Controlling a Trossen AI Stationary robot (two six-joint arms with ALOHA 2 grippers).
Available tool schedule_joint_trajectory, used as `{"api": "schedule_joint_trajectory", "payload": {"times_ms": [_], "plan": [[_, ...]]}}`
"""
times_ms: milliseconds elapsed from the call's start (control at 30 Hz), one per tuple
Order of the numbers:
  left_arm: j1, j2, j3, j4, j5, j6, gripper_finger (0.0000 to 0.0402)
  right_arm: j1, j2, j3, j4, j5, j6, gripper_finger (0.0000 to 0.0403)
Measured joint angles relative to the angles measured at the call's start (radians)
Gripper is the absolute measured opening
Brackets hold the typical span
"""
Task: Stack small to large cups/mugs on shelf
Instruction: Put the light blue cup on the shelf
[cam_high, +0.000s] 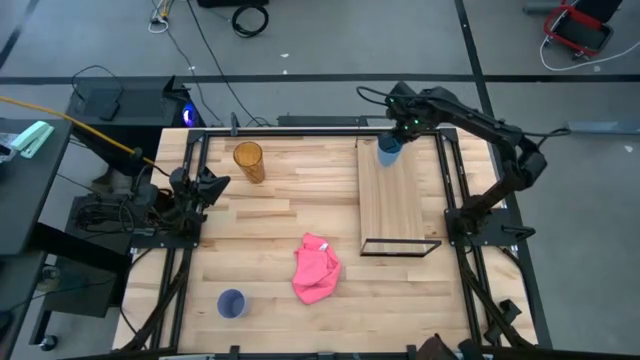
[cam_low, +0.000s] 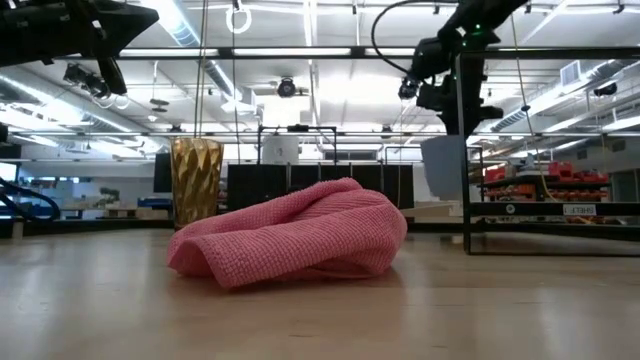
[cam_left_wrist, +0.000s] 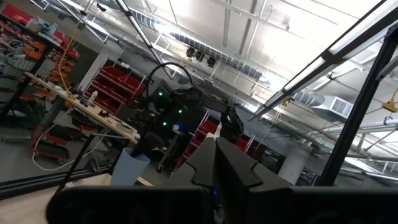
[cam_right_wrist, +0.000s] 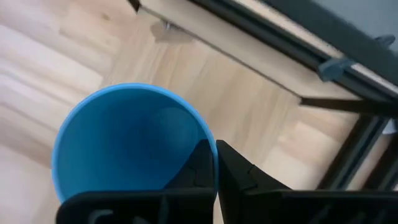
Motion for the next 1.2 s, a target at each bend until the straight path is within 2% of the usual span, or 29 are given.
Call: {"api": "schedule_joint_trajectory", "payload": {"times_ms": [333, 1200], "plan": [[0.000, 0.000, 0.000, -0.001, -0.001, 0.001, 0.0013, -0.051, -0.007, -0.072, 0.055, -0.019, -0.018, 0.0003], [0.000, 0.000, 0.000, -0.020, 0.000, 0.000, 0.0024, -0.051, 0.008, -0.073, 0.087, 0.004, -0.018, 0.0004]]}}
